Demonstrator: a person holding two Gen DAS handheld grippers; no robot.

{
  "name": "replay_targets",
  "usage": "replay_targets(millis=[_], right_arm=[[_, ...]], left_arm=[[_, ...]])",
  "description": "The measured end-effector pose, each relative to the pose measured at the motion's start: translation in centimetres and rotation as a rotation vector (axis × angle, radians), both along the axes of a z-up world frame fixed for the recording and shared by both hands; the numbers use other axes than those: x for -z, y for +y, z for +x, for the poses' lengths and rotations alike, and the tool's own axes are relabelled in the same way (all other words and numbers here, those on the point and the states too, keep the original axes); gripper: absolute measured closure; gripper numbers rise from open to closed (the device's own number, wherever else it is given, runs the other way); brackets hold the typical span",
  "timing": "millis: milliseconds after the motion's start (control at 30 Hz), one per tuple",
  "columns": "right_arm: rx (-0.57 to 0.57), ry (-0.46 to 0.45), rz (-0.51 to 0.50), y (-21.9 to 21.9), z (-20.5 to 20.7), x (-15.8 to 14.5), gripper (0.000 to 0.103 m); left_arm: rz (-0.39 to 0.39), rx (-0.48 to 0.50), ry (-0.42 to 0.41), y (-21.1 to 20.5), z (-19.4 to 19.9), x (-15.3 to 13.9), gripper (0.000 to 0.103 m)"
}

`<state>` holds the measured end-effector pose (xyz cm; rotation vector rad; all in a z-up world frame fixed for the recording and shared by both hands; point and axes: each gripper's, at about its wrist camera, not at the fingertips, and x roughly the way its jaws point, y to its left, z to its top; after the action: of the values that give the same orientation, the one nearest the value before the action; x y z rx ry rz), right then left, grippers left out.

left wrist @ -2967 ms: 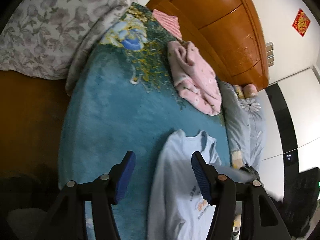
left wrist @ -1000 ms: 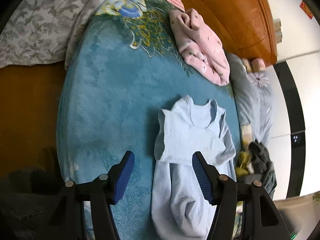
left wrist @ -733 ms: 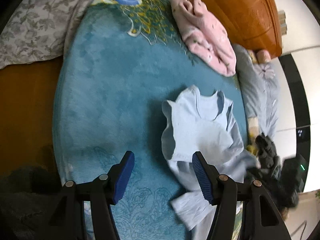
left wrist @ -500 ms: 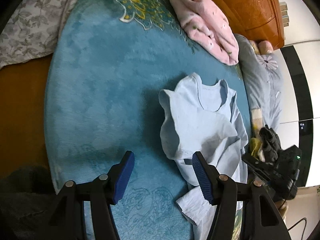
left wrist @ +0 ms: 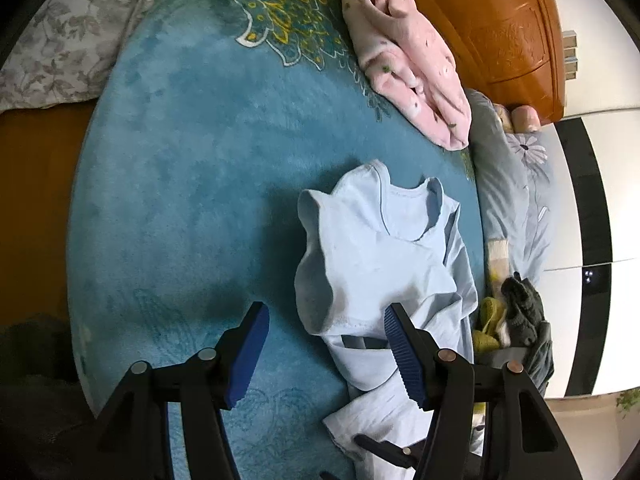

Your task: Fold clothes

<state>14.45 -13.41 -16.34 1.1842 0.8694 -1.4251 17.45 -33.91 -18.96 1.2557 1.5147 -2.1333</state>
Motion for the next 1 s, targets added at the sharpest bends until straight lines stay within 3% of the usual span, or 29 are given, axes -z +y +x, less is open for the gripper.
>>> replay_targets(millis=[67, 133, 200, 300, 433, 600, 667, 733, 867, 1000], right_arm=[[0.002, 0.035, 0.005, 0.2, 0.1, 0.0, 0.065], [0.015, 0.069, 0.02, 0.2, 0.0, -0.1, 0.091], [0.041, 0.077, 0.031, 0.3, -0.4, -0.1, 0.095], [0.108, 0.013, 0.03, 0.6, -1.5, -1.6, 0.101], [0.277, -0.119, -0.149, 2.4, -5.1, -9.2, 0.101], [0.411, -0.191, -0.442, 3.8, -8.3, -20.7, 0.101], [0.416, -0.198, -0.515, 3.8, -8.2, -24.0, 0.101], [0.399, -0.238, -0.566, 1.1, -6.8, -25.9, 0.101], [0.256, -0.346, -0.605, -2.6, -1.4, -28.1, 0.101], [0.142, -0.483, -0.739, -4.2, 1.5, -31.2, 0.101]], left_arm=[[-0.007, 0.006, 0.001, 0.0, 0.1, -0.2, 0.039], [-0.005, -0.005, 0.01, -0.2, 0.4, -0.3, 0.039], [0.007, -0.026, 0.019, -0.5, 0.8, -0.3, 0.039], [0.024, -0.061, 0.032, -0.9, 1.4, -0.2, 0.039], [0.022, -0.077, 0.055, -1.2, 1.9, -0.6, 0.039], [0.021, -0.097, 0.092, -1.6, 2.7, -1.3, 0.039], [0.029, -0.126, 0.113, -2.2, 3.5, -1.6, 0.039], [0.036, -0.155, 0.134, -2.7, 4.3, -1.9, 0.039], [0.049, -0.218, 0.174, -3.8, 6.0, -2.6, 0.039], [-0.006, -0.284, 0.2, -5.8, 8.5, -4.3, 0.039]])
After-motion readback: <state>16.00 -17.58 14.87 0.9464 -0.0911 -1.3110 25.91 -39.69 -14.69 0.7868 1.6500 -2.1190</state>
